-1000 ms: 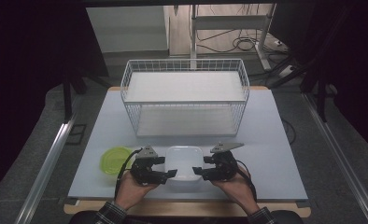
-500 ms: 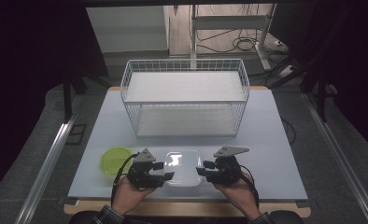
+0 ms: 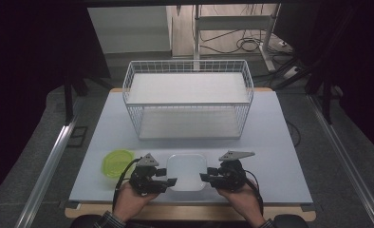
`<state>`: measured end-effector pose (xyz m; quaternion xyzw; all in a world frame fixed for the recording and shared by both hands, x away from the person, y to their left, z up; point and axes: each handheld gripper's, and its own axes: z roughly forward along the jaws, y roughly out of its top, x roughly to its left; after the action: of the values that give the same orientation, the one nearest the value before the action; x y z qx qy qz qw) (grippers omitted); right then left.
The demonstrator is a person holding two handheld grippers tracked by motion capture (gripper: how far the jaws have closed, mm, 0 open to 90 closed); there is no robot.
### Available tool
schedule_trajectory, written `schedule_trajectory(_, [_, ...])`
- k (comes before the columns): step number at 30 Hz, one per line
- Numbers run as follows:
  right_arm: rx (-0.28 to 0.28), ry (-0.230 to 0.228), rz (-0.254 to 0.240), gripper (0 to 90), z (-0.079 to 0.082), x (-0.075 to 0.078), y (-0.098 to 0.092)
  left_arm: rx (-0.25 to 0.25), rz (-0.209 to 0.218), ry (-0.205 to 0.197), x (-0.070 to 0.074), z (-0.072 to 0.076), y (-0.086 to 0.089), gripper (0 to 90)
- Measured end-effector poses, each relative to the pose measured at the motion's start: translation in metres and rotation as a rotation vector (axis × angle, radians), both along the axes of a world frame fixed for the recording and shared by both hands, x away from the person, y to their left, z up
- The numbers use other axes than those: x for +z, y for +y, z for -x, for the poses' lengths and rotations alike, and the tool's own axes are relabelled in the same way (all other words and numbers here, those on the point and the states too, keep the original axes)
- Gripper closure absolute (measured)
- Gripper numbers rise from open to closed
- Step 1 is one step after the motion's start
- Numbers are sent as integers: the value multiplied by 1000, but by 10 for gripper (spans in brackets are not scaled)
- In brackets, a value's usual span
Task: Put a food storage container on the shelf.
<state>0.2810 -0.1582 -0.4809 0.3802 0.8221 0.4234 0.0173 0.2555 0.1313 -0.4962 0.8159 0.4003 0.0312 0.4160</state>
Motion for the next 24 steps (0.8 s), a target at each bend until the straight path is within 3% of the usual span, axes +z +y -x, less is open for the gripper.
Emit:
schedule_trajectory(15, [-31, -40, 4, 651, 4, 2, 2, 38, 1, -17, 1, 3, -1, 482])
schedule_trajectory(24, [-55, -74, 10, 698, 4, 5, 0, 65, 5, -29, 1, 1, -2, 557])
